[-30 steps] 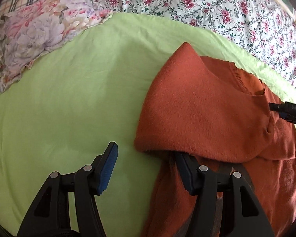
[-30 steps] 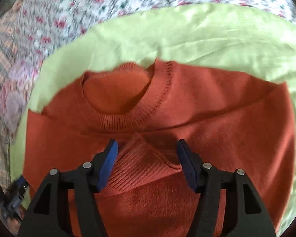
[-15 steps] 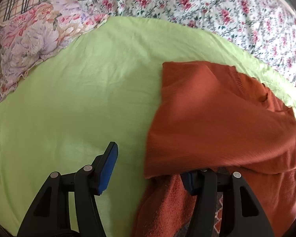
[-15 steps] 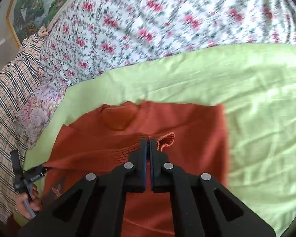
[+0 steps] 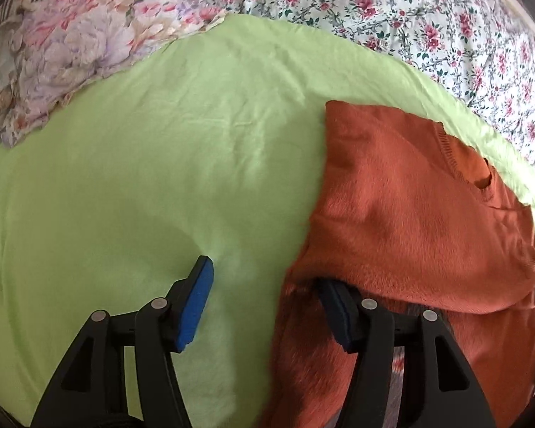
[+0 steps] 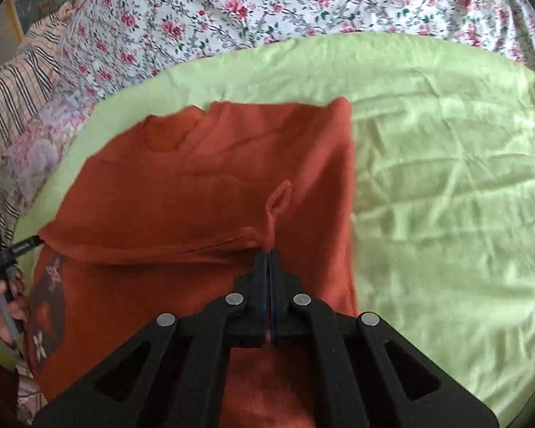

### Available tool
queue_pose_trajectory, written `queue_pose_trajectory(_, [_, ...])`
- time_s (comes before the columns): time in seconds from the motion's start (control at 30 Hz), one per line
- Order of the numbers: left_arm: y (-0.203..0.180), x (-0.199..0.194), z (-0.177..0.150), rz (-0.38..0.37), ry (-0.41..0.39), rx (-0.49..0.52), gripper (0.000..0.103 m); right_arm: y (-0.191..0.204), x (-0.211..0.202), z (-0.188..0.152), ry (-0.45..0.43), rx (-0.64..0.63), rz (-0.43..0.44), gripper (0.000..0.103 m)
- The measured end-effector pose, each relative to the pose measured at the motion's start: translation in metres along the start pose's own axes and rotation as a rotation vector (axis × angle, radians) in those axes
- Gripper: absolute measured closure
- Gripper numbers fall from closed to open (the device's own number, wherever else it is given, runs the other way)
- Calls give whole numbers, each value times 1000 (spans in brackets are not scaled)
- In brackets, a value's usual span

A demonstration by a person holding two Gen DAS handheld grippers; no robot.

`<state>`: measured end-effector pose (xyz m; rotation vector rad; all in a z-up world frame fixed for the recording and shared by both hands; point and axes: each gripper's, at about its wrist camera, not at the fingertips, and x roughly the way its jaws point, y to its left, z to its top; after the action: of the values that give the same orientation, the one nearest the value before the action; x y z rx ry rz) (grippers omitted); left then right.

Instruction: Fold small clothes

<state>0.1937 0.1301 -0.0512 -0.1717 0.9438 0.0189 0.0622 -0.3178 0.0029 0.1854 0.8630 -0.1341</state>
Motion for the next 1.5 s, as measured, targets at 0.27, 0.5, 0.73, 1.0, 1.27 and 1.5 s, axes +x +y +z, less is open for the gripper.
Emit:
queue_pose_trajectory(0.27, [12,-50,4,-194,-96,-9,39,-15,-17,7,-24,136,80,88])
queue_pose_trajectory(0.5, [-12,-14,24,-154,-33,22,38,1,9,28,-12,156,101,43])
queue_pose_trajectory(0.73, [-32,12,13,-22,-20,117,38,12,27,34,28,144,29,98])
queue_pose_trajectory(1.0, [-29,22,9,41,-16,123,36,18,33,33,28,82,-74,98])
queue_pose_trajectory(1.27, [-16,1,-3,44,-12,98,36,3,-3,0,-7,184,-114,85])
queue_pose_trajectory(1.5, [0,-52,-47,-64,-16,89,38,10,-54,-46,-22,172,-30,63])
